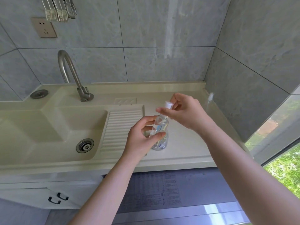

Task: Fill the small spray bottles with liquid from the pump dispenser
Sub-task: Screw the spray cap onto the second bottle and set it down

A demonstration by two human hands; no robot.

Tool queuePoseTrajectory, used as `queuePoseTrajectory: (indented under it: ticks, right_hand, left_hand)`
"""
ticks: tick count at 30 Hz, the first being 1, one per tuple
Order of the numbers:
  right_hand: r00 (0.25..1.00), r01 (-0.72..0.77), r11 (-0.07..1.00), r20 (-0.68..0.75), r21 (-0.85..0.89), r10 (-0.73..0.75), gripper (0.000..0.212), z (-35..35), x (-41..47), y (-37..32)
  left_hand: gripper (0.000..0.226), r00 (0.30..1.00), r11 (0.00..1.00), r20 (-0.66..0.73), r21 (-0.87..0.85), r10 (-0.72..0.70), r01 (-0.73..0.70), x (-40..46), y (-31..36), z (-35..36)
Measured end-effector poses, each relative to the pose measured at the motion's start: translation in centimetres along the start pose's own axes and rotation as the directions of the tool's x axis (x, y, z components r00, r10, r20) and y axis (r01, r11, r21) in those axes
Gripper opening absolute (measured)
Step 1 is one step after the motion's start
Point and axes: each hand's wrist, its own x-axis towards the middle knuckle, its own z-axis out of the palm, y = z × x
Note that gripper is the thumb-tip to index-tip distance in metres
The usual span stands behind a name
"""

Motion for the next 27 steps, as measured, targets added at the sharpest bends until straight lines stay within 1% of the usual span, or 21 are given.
queuePoseTrajectory:
  ticks: [1, 2, 3, 4, 5, 6, 7, 8, 9, 10, 11, 14, 17, 18, 19, 22, 23, 24, 27]
  right_hand:
    - [0.999, -0.004, 0.998, -0.043, -0.061, 0.002, 0.051, 0.2, -0.1, -0.3]
    - [0.998, -0.013, 0.997, -0.068, -0.07, 0.008, 0.056, 0.4, -0.2, -0.3]
    - [0.997, -0.04, 0.999, -0.061, 0.008, 0.04, 0.057, 0.4, -0.3, -0.4]
    - [0.996, -0.084, 0.981, -0.016, 0.174, 0.088, 0.057, 0.3, -0.3, -0.4]
    - [0.99, -0.141, 0.918, 0.054, 0.37, 0.13, 0.058, 0.1, -0.4, -0.7]
    - [0.979, -0.201, 0.818, 0.127, 0.539, 0.158, 0.057, 0.1, -0.4, -0.6]
    - [0.969, -0.245, 0.711, 0.182, 0.66, 0.164, 0.055, 0.0, -0.4, -0.5]
    - [0.963, -0.269, 0.626, 0.215, 0.732, 0.162, 0.05, -0.2, -0.6, -0.4]
    - [0.959, -0.284, 0.567, 0.234, 0.773, 0.161, 0.047, -0.3, -0.8, -0.5]
    - [0.956, -0.294, 0.532, 0.244, 0.794, 0.165, 0.046, -0.6, -1.1, -0.5]
    - [0.954, -0.301, 0.521, 0.246, 0.799, 0.173, 0.047, -0.8, -1.4, -0.4]
    - [0.962, -0.273, 0.562, 0.222, 0.78, 0.159, 0.049, -1.6, -2.4, 0.1]
    - [0.98, -0.165, 0.63, 0.056, 0.759, 0.19, 0.039, -1.5, -2.6, 0.6]
    - [0.981, -0.141, 0.65, 0.017, 0.747, 0.194, 0.036, -1.3, -2.6, 0.6]
    - [0.983, -0.132, 0.66, 0.011, 0.74, 0.183, 0.037, -1.1, -2.5, 0.6]
    - [0.984, -0.178, 0.585, 0.14, 0.792, 0.11, 0.06, -0.4, -2.8, 0.0]
    - [0.98, -0.195, 0.569, 0.178, 0.799, 0.087, 0.062, -0.4, -3.0, -0.3]
    - [0.977, -0.209, 0.559, 0.2, 0.802, 0.078, 0.059, -0.7, -3.3, -0.6]
    - [0.973, -0.229, 0.521, 0.196, 0.822, 0.118, 0.052, -1.7, -4.0, -0.6]
  left_hand:
    - [0.048, 1.0, 1.0, -0.001, -0.003, 0.004, -0.004, 0.0, 0.1, 0.1]
    - [0.047, 1.0, 1.0, 0.001, -0.001, 0.004, -0.004, 0.0, 0.2, 0.2]
    - [0.046, 1.0, 1.0, 0.002, 0.001, 0.005, -0.005, 0.0, 0.3, 0.3]
    - [0.046, 1.0, 1.0, 0.0, 0.003, 0.007, -0.007, 0.1, 0.3, 0.3]
    - [0.046, 1.0, 1.0, -0.003, 0.008, 0.007, -0.007, 0.2, 0.3, 0.3]
    - [0.046, 1.0, 1.0, -0.008, 0.014, 0.005, -0.005, 0.3, 0.3, 0.3]
    - [0.047, 1.0, 1.0, -0.014, 0.017, 0.0, 0.0, 0.4, 0.3, 0.3]
    - [0.047, 1.0, 1.0, -0.017, 0.017, -0.004, 0.004, 0.5, 0.4, 0.3]
    - [0.046, 1.0, 1.0, -0.023, 0.02, -0.005, 0.005, 0.6, 0.4, 0.3]
    - [0.046, 0.999, 1.0, -0.032, 0.024, 0.003, -0.002, 0.8, 0.5, 0.2]
    - [0.045, 0.999, 1.0, -0.046, 0.024, 0.011, -0.01, 0.9, 0.6, 0.2]
    - [0.044, 0.995, 1.0, -0.093, 0.014, 0.021, -0.02, 1.2, 0.9, 0.0]
    - [0.044, 0.995, 0.999, -0.094, 0.023, 0.032, -0.03, 1.3, 1.0, 0.0]
    - [0.045, 0.996, 0.999, -0.086, 0.021, 0.034, -0.032, 1.3, 1.0, 0.1]
    - [0.045, 0.996, 0.999, -0.079, 0.018, 0.035, -0.034, 1.3, 1.0, 0.2]
    - [0.045, 0.997, 0.999, -0.063, 0.007, 0.042, -0.041, 1.1, 1.2, 0.5]
    - [0.045, 0.997, 0.999, -0.063, 0.0, 0.046, -0.046, 1.1, 1.3, 0.6]
    - [0.044, 0.997, 0.999, -0.065, -0.006, 0.05, -0.051, 1.1, 1.3, 0.5]
    - [0.044, 0.995, 0.999, -0.085, -0.006, 0.048, -0.048, 1.1, 1.4, 0.1]
